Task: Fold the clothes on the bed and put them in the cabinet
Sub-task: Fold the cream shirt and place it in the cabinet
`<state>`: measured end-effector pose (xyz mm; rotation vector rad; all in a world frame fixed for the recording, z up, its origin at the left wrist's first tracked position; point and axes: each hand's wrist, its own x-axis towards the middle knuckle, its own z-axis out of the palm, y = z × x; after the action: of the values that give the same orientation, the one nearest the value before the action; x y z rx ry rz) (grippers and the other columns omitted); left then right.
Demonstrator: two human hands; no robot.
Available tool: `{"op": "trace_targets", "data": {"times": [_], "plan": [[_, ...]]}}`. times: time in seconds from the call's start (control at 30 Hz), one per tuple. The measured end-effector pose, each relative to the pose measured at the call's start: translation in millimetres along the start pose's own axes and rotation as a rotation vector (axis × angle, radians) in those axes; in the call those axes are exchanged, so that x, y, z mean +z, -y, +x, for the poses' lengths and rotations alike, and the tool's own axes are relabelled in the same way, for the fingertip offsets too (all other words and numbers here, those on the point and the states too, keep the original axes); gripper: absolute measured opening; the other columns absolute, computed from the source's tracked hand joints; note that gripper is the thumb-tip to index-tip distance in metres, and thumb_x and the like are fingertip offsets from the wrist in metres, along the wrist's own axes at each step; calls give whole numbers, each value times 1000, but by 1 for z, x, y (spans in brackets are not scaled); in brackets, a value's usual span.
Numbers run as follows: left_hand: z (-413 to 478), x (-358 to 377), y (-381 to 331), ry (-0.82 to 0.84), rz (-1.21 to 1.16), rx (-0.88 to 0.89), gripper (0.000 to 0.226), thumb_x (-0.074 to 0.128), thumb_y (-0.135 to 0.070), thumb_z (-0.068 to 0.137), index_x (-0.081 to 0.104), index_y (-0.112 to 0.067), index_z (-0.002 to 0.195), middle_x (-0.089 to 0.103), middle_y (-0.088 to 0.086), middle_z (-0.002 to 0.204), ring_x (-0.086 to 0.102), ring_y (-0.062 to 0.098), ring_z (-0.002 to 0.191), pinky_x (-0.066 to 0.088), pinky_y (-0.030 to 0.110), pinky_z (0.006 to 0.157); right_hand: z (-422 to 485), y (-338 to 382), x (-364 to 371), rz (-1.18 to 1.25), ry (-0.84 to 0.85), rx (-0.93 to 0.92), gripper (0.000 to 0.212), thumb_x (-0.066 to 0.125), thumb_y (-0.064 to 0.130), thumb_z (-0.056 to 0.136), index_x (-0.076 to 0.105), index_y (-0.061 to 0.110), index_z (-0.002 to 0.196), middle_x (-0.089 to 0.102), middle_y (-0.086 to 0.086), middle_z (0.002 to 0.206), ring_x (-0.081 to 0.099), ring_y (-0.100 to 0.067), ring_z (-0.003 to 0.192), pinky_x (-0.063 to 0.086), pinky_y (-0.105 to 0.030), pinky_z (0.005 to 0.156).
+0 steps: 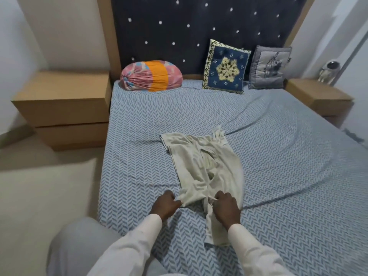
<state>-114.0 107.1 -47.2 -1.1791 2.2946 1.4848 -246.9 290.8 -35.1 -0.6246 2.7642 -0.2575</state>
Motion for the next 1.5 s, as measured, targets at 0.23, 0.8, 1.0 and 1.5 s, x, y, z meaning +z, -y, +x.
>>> {"op": "trace_targets", "data": {"times": [0.23, 0.8, 1.0, 1.5], "plan": [[4, 23, -15, -94, 27, 90, 11, 55, -27, 89, 52, -17, 86, 61, 15, 100, 60, 29, 87, 45, 31, 69, -10, 9, -19, 556, -54, 31, 6, 47, 24, 99, 47, 18, 101, 60, -7, 92, 57, -26, 85, 36, -30, 61], [-31, -59, 21, -370, -902, 254, 18, 49, -6, 98, 54, -17, 113, 60, 17, 112, 64, 31, 91, 58, 41, 74, 11, -134, -110, 740, -721, 744, 52, 68, 20, 79, 42, 14, 124, 43, -24, 132, 45, -44, 119, 39, -51, 95], [-28, -64, 43, -416, -783, 149, 21, 48, -2, 100, 59, 3, 116, 63, 19, 97, 65, 11, 58, 53, 17, 49, -11, -103, -58, 365, -73, 144, 13, 69, 18, 80, 63, 15, 92, 66, -5, 89, 62, -27, 94, 44, -30, 76], [-31, -66, 57, -331, -911, -85, 13, 63, 9, 88, 53, 3, 93, 62, 20, 80, 65, 16, 51, 56, 21, 48, -9, -126, -4, -63, -229, 227, 27, 55, 22, 89, 53, 10, 113, 56, -15, 118, 51, -35, 113, 44, -40, 90]]}}
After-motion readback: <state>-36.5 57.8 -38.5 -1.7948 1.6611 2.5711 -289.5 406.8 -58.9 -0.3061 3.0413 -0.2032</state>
